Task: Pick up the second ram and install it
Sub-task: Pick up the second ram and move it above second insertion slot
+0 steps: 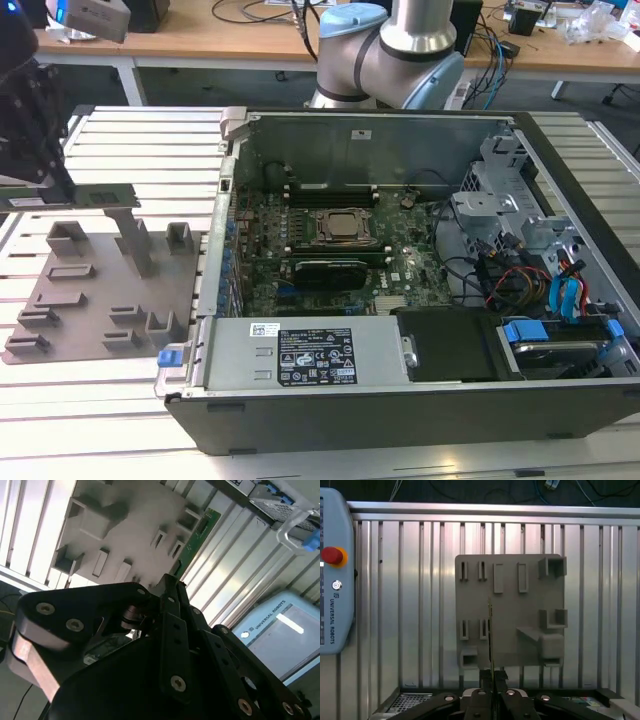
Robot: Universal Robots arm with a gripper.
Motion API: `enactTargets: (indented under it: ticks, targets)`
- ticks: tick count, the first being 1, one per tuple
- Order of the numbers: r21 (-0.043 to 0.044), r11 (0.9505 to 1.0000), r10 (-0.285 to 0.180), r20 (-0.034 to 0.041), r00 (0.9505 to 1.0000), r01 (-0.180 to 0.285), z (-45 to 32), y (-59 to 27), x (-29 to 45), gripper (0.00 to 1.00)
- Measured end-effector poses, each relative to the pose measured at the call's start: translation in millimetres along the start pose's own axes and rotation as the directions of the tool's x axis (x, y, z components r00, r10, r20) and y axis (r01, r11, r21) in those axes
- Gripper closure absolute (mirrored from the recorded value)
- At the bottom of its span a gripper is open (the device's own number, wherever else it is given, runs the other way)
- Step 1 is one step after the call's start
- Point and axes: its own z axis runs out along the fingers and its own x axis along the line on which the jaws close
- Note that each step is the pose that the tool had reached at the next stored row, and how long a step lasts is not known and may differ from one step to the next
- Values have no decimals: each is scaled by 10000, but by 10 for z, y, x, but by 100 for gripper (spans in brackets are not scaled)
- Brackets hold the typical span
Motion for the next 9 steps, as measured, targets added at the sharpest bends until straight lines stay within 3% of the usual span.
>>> enactTargets:
  ticks: [1,5,9]
  targets:
    - [0,10000,-1,-1,10000,1,0,-75,1,87]
    - [-1,10000,-1,0,10000,1,0,-231,3,87]
    - [-2,10000,0,-1,10000,0,-1,-504,5,87]
